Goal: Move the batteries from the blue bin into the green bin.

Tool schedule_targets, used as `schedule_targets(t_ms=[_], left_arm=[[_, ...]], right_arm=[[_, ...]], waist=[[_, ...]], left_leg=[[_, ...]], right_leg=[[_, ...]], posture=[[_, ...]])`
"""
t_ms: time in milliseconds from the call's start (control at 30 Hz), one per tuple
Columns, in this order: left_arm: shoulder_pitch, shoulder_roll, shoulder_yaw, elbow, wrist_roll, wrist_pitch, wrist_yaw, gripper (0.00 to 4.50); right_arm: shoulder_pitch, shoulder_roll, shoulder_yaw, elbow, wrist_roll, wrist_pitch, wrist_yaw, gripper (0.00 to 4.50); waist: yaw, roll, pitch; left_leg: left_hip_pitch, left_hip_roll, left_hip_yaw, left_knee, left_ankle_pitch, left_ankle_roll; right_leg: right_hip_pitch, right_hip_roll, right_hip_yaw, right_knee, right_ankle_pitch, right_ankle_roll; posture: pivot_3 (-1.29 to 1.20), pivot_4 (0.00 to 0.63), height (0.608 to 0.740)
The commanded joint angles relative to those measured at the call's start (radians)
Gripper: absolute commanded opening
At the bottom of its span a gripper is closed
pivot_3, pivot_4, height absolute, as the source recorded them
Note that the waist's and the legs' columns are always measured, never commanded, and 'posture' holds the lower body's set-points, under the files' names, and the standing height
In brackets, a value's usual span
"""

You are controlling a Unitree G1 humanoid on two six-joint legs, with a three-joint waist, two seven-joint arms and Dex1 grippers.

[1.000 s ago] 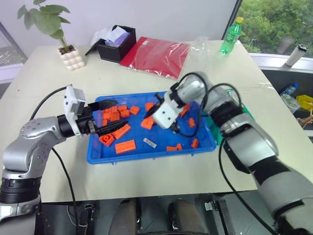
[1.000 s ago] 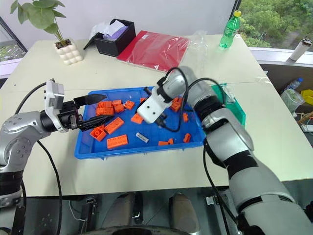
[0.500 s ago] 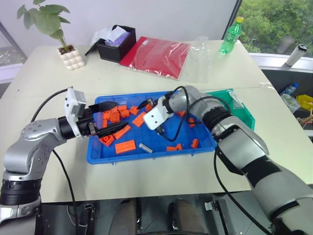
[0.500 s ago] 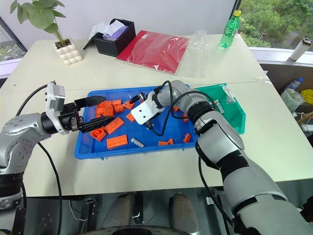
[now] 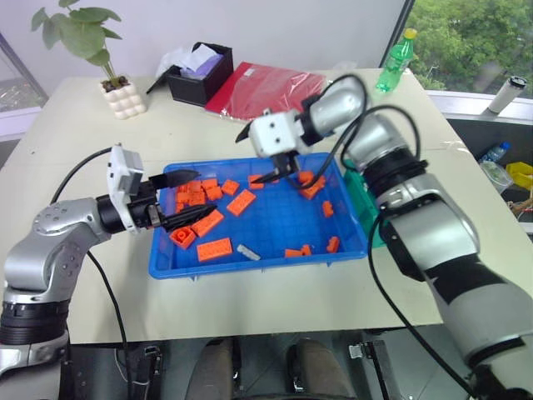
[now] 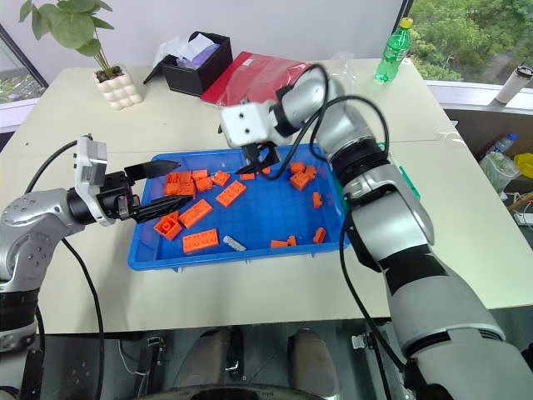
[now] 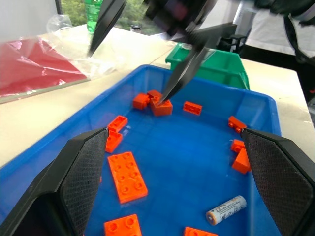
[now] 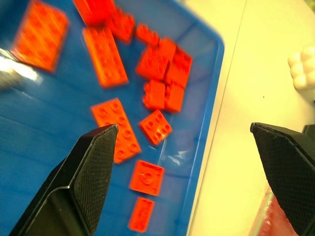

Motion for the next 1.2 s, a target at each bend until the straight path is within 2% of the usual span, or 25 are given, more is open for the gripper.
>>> schedule_targets(t_ms=[33,200,267,467,633,867,1200], left_arm=[[-0.021,0.009,0.006,0.006,0.008,-0.023,-0.015,4.5],[-0.03,0.009,0.009,0.027,0.017,-0.033,-0.023,4.5],[-0.032,0.008,0.01,0.032,0.02,-0.035,-0.026,4.5],[-0.038,0.0,0.003,0.047,0.023,-0.041,-0.025,4.5],[-0.053,-0.016,-0.011,0.069,0.032,-0.051,-0.028,4.5],[-0.069,-0.049,-0.032,0.089,0.044,-0.068,-0.034,4.5],[-0.069,-0.048,-0.047,0.086,0.053,-0.073,-0.056,4.5]], right_arm=[[0.099,-0.063,-0.033,-0.362,0.116,0.456,0.075,4.44],[0.213,-0.129,-0.037,-0.695,0.174,0.957,0.001,4.44],[0.246,-0.139,-0.035,-0.785,0.19,1.087,-0.049,4.44],[0.311,-0.064,-0.055,-0.988,0.233,1.485,-0.294,4.44],[0.319,0.015,-0.086,-1.069,0.261,1.698,-0.471,4.44],[0.374,0.043,-0.099,-1.127,0.324,1.767,-0.642,4.44],[0.481,-0.043,0.009,-1.214,0.413,1.728,-0.761,4.44]], waist=[[0.001,0.0,0.0],[-0.001,0.0,0.0],[-0.002,0.0,0.0],[-0.003,0.0,0.0],[-0.002,0.0,0.0],[0.0,-0.001,0.0],[-0.003,-0.001,0.0]], left_leg=[[0.0,0.0,0.0,0.0,-0.001,0.002],[-0.001,0.0,0.0,0.0,-0.001,0.003],[-0.001,0.0,0.0,0.0,-0.002,0.003],[-0.001,0.0,0.0,-0.001,-0.002,0.003],[-0.001,0.0,0.0,-0.001,-0.002,0.003],[-0.001,-0.001,0.0,-0.001,-0.002,0.003],[-0.001,-0.001,0.0,-0.002,-0.002,0.004]], right_leg=[[0.0,0.0,0.0,0.0,0.0,0.0],[-0.002,0.0,0.0,0.0,0.0,0.0],[-0.002,0.0,0.0,0.0,0.0,0.0],[-0.002,0.0,0.0,0.0,0.0,0.0],[-0.002,0.0,0.0,0.0,0.0,0.0],[-0.002,-0.001,0.0,0.0,0.0,0.0],[-0.002,-0.001,0.0,0.0,0.0,0.0]], posture=[[0.0,0.15,0.74],[0.0,0.15,0.74],[0.0,0.15,0.74],[0.0,0.15,0.74],[0.0,0.15,0.74],[0.0,0.15,0.74],[0.0,0.15,0.74]])
